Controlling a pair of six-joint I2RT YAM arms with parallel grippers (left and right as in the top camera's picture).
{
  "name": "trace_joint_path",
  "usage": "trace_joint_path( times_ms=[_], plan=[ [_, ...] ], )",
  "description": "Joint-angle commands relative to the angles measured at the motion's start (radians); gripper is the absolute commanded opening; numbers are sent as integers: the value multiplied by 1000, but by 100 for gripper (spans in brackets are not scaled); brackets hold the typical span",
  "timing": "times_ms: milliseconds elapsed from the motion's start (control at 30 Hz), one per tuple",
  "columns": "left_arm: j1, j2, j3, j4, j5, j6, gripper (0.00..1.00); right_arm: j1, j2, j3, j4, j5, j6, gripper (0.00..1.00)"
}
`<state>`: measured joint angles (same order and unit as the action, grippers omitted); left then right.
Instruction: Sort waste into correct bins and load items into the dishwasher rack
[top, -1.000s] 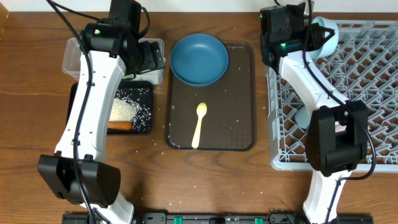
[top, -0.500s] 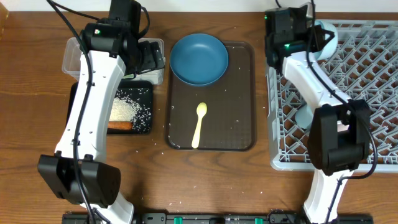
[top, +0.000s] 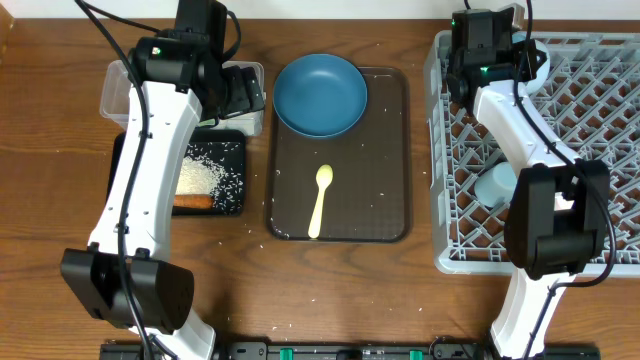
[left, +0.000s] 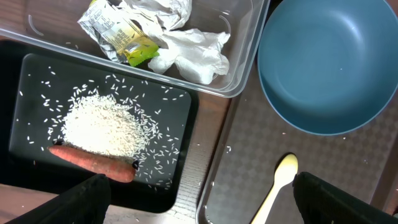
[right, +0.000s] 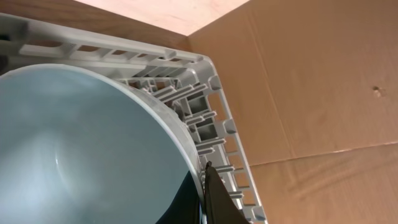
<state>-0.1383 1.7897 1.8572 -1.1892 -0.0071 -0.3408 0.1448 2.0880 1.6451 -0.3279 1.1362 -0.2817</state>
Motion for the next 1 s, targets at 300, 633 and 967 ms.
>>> trace_joint_path(
  times_ms=[300,633,967],
  plan=[
    [2,3,-2,-3,-12,-2,96,5,50,-5,109,197,-171,1],
    [2,3,-2,-3,-12,-2,96,53,52,-5,121,95,-266,1],
    [2,3,-2,-3,-12,-2,96,112,52,-5,118,60,-266,14]
  ],
)
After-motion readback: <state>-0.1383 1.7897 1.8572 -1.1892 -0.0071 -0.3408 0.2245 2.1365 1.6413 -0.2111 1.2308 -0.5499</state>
